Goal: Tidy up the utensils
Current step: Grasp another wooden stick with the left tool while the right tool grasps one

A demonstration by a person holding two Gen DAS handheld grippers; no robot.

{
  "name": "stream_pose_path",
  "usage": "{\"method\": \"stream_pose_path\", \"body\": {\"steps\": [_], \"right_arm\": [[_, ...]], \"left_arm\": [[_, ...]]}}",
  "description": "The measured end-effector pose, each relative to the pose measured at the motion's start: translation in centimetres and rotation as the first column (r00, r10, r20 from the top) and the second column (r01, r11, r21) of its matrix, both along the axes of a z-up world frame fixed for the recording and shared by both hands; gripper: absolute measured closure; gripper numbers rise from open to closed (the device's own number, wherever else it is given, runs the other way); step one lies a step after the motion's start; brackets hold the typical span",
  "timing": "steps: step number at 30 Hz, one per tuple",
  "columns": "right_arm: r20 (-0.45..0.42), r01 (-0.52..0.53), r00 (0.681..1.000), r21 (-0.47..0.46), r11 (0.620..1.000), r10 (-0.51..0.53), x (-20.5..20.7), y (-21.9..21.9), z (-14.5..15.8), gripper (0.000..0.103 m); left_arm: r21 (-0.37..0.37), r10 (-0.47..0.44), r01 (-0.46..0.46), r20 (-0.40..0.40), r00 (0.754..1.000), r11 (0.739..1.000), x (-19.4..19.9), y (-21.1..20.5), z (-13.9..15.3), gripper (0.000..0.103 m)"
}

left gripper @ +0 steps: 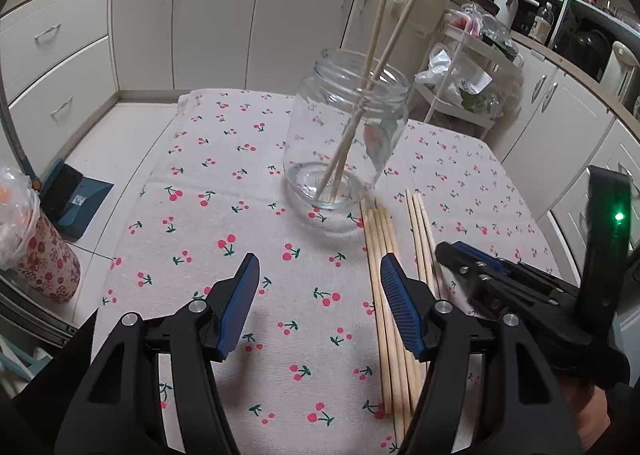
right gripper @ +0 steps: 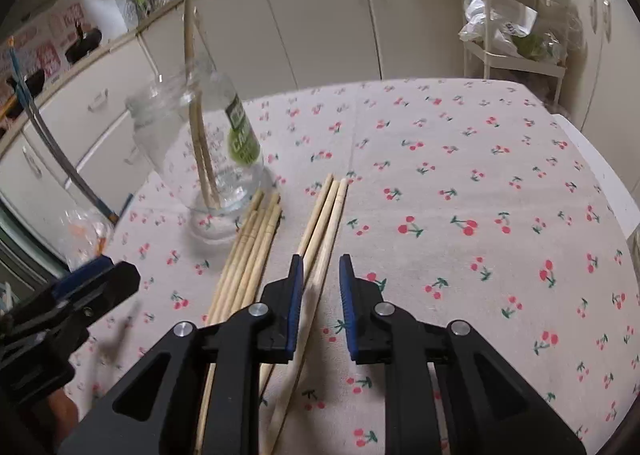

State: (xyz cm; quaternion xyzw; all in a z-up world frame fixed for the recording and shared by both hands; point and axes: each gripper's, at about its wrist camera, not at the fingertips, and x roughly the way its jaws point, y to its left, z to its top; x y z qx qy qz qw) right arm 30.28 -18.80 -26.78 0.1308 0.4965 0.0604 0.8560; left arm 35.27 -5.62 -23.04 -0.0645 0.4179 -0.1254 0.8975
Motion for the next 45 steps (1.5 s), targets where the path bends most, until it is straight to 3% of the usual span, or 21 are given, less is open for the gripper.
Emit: {"method": "stream_pose_path", "body": {"steps": [5,9,15,21,24,28,31,34,36,40,45], "right_arm": [[-0.016,-0.036,0.999,-0.071,0.997,0.034,-0.1,-0.1,0.1,0.084],[-0.053,-0.068,0.997,-0.112,0.991,0.062,-0.9,-1.0,0.4,0.095],[-0.091,-0.065,0.994,-0.094,0.993,0.057,-2.9,-3.7,0.1,0.096],[-0.084,-0.062,0.995,-0.076,0.995,0.055,-3.4,-4.1,0.1,0.096],[-0.084,-0.063,0.995,-0.064,0.996,0.057,-3.6,-4.2,0.1,0.096],[-0.090,-0.071,0.994,-0.051,0.996,0.067,-4.1,-4.1,0.3,0.096],[-0.097,-0.069,0.993,-0.031,0.997,0.065,-4.7,-4.1,0.4,0.096],[-0.104,-0.062,0.993,-0.009,0.998,0.061,-5.1,-4.3,0.4,0.096],[-0.108,-0.057,0.993,0.008,0.998,0.057,-5.2,-4.5,0.4,0.096],[-0.106,-0.051,0.993,0.015,0.999,0.052,-5.2,-4.6,0.4,0.096],[-0.104,-0.047,0.993,0.023,0.999,0.049,-5.2,-4.6,0.4,0.096]], "left_arm": [[0.004,-0.020,0.020,-0.026,0.999,1.000,0.8,-1.0,-0.7,0.043],[0.044,-0.041,0.042,-0.039,0.998,0.998,1.9,-2.3,-1.4,0.043],[0.110,-0.043,0.053,-0.095,0.995,0.993,3.8,-3.9,-2.9,0.044],[0.158,-0.029,0.044,-0.094,0.995,0.986,4.3,-4.6,-3.2,0.045],[0.179,-0.038,0.054,-0.092,0.995,0.982,4.3,-4.6,-3.2,0.053],[0.219,-0.103,0.127,-0.117,0.988,0.968,3.5,-6.1,-3.0,0.102],[0.229,-0.120,0.142,-0.111,0.987,0.963,2.6,-6.2,-2.9,0.102],[0.194,-0.135,0.161,-0.143,0.981,0.968,1.8,-5.3,-2.8,0.103],[0.087,-0.154,0.173,-0.192,0.969,0.981,1.8,-4.1,-2.6,0.103],[-0.031,-0.171,0.168,-0.204,0.964,0.985,1.8,-2.8,-2.3,0.102],[-0.027,-0.158,0.156,-0.221,0.962,0.987,2.5,-3.7,-2.7,0.102]]}}
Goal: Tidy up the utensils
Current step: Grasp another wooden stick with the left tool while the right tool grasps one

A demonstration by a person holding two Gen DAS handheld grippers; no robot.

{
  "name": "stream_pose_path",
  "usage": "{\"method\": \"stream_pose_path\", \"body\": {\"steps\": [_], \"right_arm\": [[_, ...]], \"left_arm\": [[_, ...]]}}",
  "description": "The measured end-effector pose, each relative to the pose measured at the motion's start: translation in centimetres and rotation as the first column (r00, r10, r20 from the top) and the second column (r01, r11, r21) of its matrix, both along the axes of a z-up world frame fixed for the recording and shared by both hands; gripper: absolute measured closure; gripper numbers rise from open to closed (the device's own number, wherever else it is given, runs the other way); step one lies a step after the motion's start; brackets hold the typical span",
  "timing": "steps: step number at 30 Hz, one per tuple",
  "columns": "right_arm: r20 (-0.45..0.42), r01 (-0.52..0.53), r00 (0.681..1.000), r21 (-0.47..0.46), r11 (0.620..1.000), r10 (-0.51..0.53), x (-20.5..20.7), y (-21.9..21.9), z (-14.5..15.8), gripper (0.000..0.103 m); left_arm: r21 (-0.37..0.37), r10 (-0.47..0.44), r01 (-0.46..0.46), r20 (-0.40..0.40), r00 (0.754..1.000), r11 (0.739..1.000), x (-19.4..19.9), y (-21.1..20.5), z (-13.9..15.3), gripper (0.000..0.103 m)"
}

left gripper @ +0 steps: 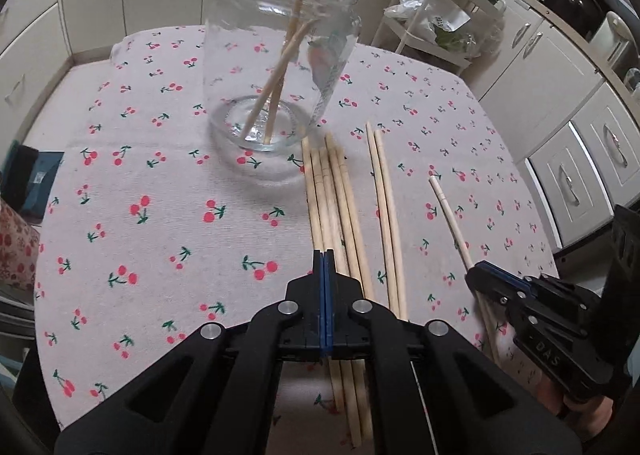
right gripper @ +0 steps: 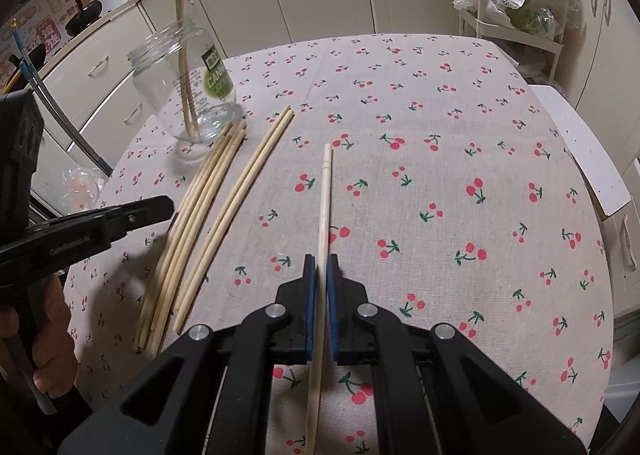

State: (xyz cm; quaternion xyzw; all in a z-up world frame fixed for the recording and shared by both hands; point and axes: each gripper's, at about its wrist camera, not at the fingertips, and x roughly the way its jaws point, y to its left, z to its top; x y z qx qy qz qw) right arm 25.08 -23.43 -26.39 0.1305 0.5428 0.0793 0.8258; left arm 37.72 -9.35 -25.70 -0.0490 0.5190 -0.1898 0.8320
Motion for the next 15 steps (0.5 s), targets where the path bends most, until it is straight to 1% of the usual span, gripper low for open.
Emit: {"method": "stream_pose_path", "body": {"steps": [3,5,10,12,15], "right_arm": [[0.002,-0.002,1.000,0.001,1.000,0.002,0.0,0.0,0.0,0.096],[0.004,-0.002,1.000,0.002,1.000,0.002,-0.1,0.0,0.0,0.096],[0.007,0.001,1.000,0.004,1.000,-0.001,-0.1,0.1,0.0,0.096],[0.010,0.000,1.000,0.003,1.000,0.000,-0.2,0.2,0.0,0.096],[0.005,-0.002,1.000,0.009,1.000,0.002,-0.3,0.1,0.1,0.096]], "left_arm": [[0.019,0.005,-0.005,0.012,1.000,1.000,0.0,-0.3,-0.1,0.101],[0.067,0.006,-0.008,0.032,0.999,0.998,-0.2,-0.7,0.0,0.098],[0.162,-0.032,0.025,0.041,0.999,0.986,-0.7,-2.1,0.1,0.099],[0.164,-0.036,0.030,0.029,0.999,0.986,-1.0,-2.0,0.2,0.099],[0.147,-0.039,0.040,-0.004,0.999,0.988,-1.9,-1.0,0.4,0.099]]}}
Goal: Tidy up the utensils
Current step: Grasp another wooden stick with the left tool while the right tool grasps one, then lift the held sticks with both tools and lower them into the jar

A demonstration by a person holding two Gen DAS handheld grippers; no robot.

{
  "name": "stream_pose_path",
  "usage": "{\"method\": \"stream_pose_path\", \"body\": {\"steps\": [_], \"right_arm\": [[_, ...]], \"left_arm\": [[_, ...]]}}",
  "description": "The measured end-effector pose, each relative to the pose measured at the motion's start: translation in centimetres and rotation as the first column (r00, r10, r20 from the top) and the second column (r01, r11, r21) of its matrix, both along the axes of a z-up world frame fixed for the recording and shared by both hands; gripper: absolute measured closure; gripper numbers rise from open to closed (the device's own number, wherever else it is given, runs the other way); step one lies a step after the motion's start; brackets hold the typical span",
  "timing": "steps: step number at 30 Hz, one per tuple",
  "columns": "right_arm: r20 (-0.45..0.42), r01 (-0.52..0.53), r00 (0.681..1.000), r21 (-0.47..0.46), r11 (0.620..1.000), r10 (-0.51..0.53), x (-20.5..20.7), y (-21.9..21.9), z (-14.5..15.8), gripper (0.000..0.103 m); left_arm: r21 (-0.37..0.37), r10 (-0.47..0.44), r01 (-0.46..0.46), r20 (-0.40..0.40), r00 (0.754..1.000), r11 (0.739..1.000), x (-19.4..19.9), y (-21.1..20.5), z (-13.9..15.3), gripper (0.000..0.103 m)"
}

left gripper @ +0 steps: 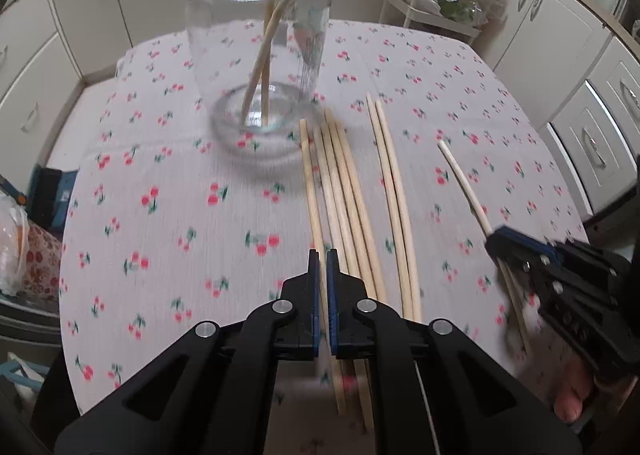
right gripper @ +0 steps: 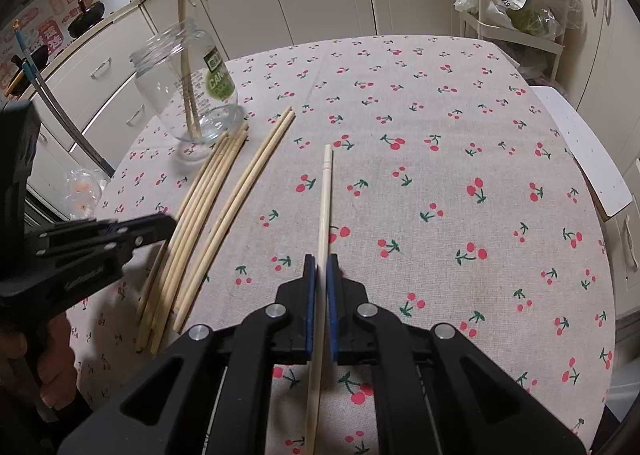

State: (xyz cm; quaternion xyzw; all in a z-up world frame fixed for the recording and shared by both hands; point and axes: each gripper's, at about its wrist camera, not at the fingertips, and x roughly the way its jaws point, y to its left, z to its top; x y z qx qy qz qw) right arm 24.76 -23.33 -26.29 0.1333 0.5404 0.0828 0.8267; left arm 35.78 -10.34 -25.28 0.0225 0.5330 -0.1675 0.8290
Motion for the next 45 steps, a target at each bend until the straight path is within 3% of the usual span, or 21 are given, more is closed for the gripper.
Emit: {"method": "stream_pose_path", "body": {"steps": [7,8,10,12,15,19,27,30,31,33,37,40,43,45], "right_arm": [[-0.017,-0.001,1.000,0.011,1.000,0.001,-0.3,-0.2,0.2,0.096],[-0.015,0.009,1.000,0.006,1.000,-0.009,-0.1,-0.3,0.2,0.094],[-0.011,0.029,1.000,0.007,1.000,-0.029,0.4,-0.7,0.3,0.081],[-0.007,0.035,0.999,0.006,0.999,-0.035,1.1,-0.9,0.4,0.081],[0.004,0.028,1.000,-0.011,1.000,-0.028,2.2,-0.9,0.5,0.081],[0.010,0.000,1.000,-0.036,0.999,0.000,3.8,-0.4,0.2,0.081],[0.004,-0.061,0.998,-0.103,0.993,0.062,5.8,1.5,-0.6,0.081],[0.024,-0.087,0.995,-0.181,0.980,0.093,5.8,2.3,-0.7,0.089],[0.027,-0.093,0.995,-0.183,0.979,0.099,5.8,2.5,-0.7,0.094],[0.034,-0.098,0.994,-0.192,0.977,0.106,5.7,2.7,-0.8,0.096],[0.032,-0.065,0.997,-0.129,0.989,0.070,5.6,1.7,-0.8,0.097],[0.029,-0.021,0.999,-0.035,0.999,0.022,5.6,0.3,-0.7,0.097],[0.055,0.021,0.998,0.050,0.999,-0.023,5.5,-0.6,0.0,0.097],[0.099,0.047,0.994,0.081,0.996,-0.054,5.4,-1.1,1.1,0.097]], "left_arm": [[-0.009,-0.014,0.013,-0.071,0.997,1.000,-3.3,2.1,0.3,0.100],[0.002,-0.006,0.006,-0.070,0.998,1.000,-3.3,2.3,0.4,0.100],[0.027,0.001,0.000,-0.039,0.999,1.000,-2.7,2.2,0.8,0.100],[0.035,0.013,-0.012,-0.013,1.000,0.999,-1.6,2.0,1.1,0.100],[0.051,0.023,-0.024,0.022,1.000,0.998,0.6,1.2,1.2,0.100],[0.061,0.036,-0.036,0.003,0.999,0.998,2.9,0.2,0.4,0.099],[0.057,0.028,-0.026,-0.020,0.999,0.998,4.2,-0.3,-0.1,0.092],[0.071,0.014,-0.013,-0.010,1.000,0.997,4.1,-0.5,-0.1,0.092],[0.078,0.009,-0.009,-0.007,1.000,0.997,4.1,-0.6,-0.1,0.092],[0.087,-0.003,0.003,-0.001,1.000,0.996,4.2,-0.8,-0.1,0.097],[0.056,-0.015,0.015,-0.009,1.000,0.998,4.2,-0.7,0.1,0.098],[0.009,-0.004,0.004,0.034,0.999,1.000,3.5,0.1,1.7,0.098],[-0.090,0.025,-0.013,0.133,0.991,0.996,2.7,1.7,4.9,0.098],[-0.158,0.059,-0.022,0.231,0.971,0.987,2.2,2.9,7.8,0.098]]}}
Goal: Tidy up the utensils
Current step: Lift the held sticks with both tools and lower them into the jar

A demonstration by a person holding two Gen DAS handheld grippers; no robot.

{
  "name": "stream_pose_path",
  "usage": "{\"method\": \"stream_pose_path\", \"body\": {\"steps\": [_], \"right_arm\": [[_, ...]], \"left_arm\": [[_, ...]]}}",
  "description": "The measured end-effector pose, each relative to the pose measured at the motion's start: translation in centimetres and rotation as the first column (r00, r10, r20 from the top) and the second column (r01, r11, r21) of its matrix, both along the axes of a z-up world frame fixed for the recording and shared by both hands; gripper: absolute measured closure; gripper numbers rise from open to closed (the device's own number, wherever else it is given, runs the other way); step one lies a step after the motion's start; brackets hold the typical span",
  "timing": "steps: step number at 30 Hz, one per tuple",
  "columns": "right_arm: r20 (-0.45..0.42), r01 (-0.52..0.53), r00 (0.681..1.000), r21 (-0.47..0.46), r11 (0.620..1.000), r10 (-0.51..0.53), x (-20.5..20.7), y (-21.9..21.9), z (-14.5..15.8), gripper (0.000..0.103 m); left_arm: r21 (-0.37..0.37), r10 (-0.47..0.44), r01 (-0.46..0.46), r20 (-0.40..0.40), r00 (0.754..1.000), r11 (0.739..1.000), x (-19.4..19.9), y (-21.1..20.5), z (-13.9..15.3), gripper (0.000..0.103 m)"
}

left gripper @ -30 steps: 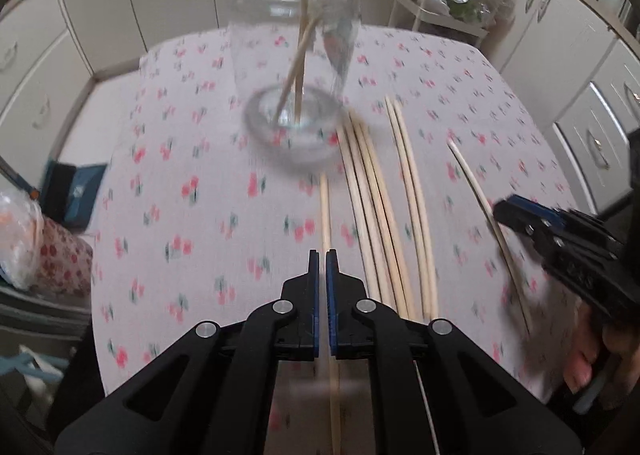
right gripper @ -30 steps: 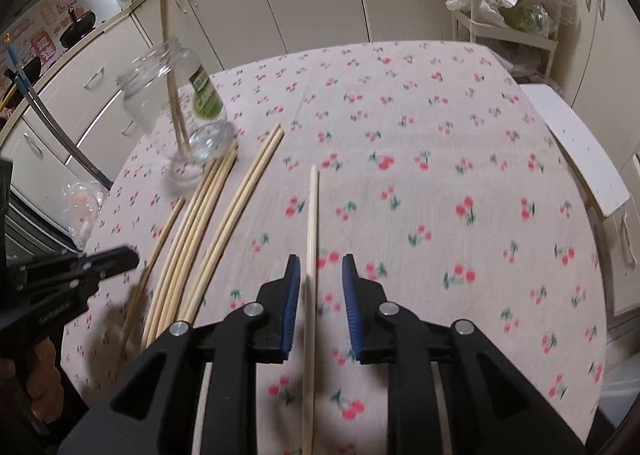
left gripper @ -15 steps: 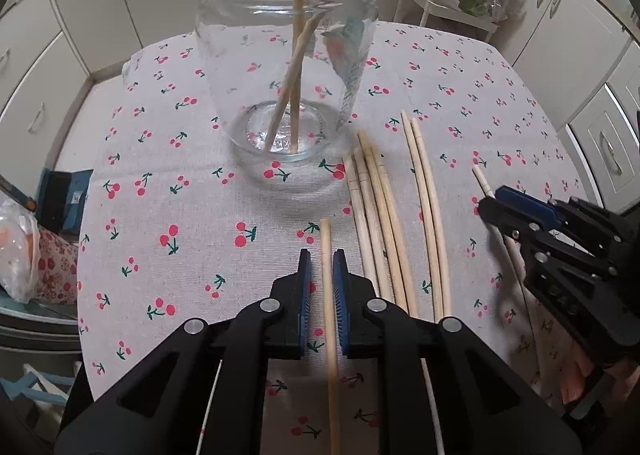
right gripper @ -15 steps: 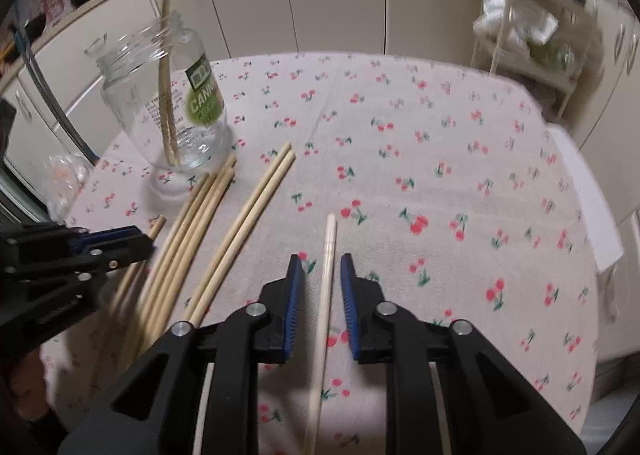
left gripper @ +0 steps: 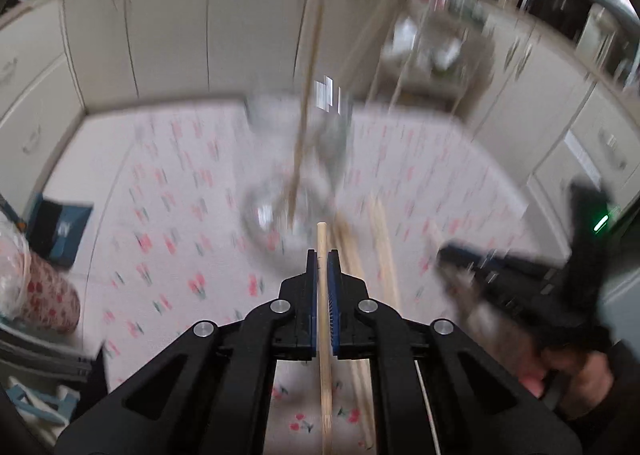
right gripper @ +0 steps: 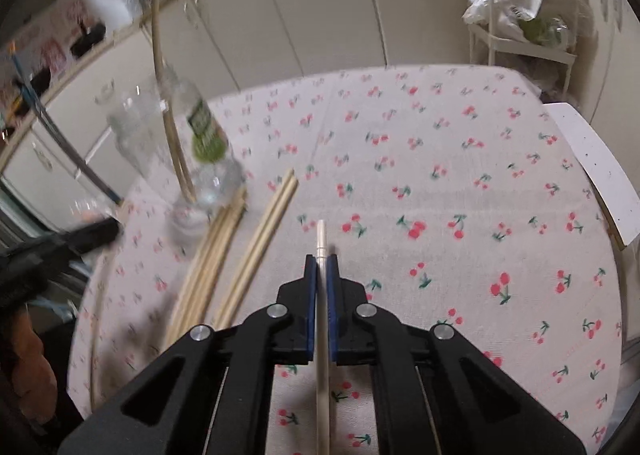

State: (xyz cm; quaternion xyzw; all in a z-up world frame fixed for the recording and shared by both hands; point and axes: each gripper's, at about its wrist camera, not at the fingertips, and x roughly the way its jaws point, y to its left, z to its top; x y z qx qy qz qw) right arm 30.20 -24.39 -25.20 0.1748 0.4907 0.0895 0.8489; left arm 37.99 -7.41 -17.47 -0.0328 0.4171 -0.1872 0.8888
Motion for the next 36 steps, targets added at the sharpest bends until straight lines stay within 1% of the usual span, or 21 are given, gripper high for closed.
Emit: {"method": "stream_pose_path", "body": {"steps": [2,3,5,6,8,9,12,13,15,16,19,21,25,30,32,34,36], "right_arm": [[0.071,0.032,0.997,0.034,0.999,-0.035,-0.4,-0.3,1.5,0.097],[0.106,0.046,0.993,0.045,0.998,-0.051,-0.5,-0.4,2.3,0.097],[0.169,0.077,0.981,0.081,0.994,-0.090,-0.7,-0.6,3.7,0.097],[0.205,0.096,0.972,0.097,0.991,-0.114,-0.9,-0.8,4.5,0.097],[0.263,0.129,0.952,0.129,0.983,-0.159,-1.1,-0.9,5.9,0.097],[0.279,0.139,0.945,0.136,0.981,-0.173,-1.0,-0.8,6.4,0.097],[0.329,0.157,0.923,0.148,0.976,-0.198,-0.8,-0.9,8.0,0.097],[0.340,0.157,0.919,0.147,0.977,-0.199,-0.7,-0.8,8.3,0.097],[0.360,0.161,0.910,0.143,0.977,-0.203,-0.4,-0.7,8.9,0.097],[0.371,0.163,0.906,0.141,0.976,-0.205,-0.3,-0.7,9.1,0.097],[0.391,0.176,0.894,0.141,0.974,-0.218,-0.3,-0.7,9.4,0.097],[0.401,0.188,0.887,0.143,0.972,-0.230,0.0,-0.7,9.4,0.097],[0.405,0.189,0.882,0.161,0.969,-0.239,1.0,-0.6,9.3,0.097],[0.421,0.188,0.872,0.179,0.966,-0.248,1.8,-0.3,9.4,0.097],[0.427,0.190,0.868,0.185,0.964,-0.253,2.0,-0.2,9.4,0.097],[0.431,0.195,0.864,0.191,0.962,-0.261,2.2,-0.2,9.5,0.097],[0.437,0.198,0.859,0.196,0.960,-0.266,2.4,0.0,9.6,0.097]], "left_arm": [[-0.039,0.029,-0.026,0.084,0.996,0.999,-0.2,0.9,2.3,0.098],[-0.067,0.049,-0.039,0.144,0.988,0.997,-0.1,1.5,4.0,0.098],[-0.112,0.090,-0.066,0.219,0.972,0.991,0.3,2.3,6.0,0.098],[-0.131,0.104,-0.075,0.239,0.965,0.989,0.7,2.5,6.7,0.098],[-0.201,0.151,-0.094,0.289,0.945,0.975,2.0,3.1,8.3,0.098],[-0.230,0.171,-0.100,0.314,0.934,0.968,2.7,3.2,8.9,0.098],[-0.297,0.229,-0.125,0.346,0.910,0.947,4.7,3.3,10.2,0.098],[-0.318,0.253,-0.138,0.359,0.898,0.938,5.5,3.3,10.7,0.098],[-0.339,0.284,-0.155,0.376,0.882,0.928,6.9,3.2,11.2,0.098],[-0.347,0.303,-0.166,0.389,0.870,0.923,7.5,3.1,11.5,0.098],[-0.346,0.342,-0.198,0.424,0.839,0.917,8.8,2.8,11.6,0.098],[-0.332,0.362,-0.224,0.449,0.817,0.916,9.6,2.2,11.4,0.098],[-0.310,0.381,-0.254,0.472,0.795,0.916,10.5,1.5,10.3,0.098],[-0.275,0.382,-0.277,0.489,0.784,0.921,10.8,0.8,8.5,0.098],[-0.259,0.376,-0.280,0.494,0.784,0.924,10.5,0.6,7.8,0.098],[-0.244,0.367,-0.280,0.488,0.792,0.928,10.3,0.5,6.8,0.098],[-0.233,0.357,-0.277,0.473,0.805,0.932,10.1,0.4,5.8,0.098]]}}
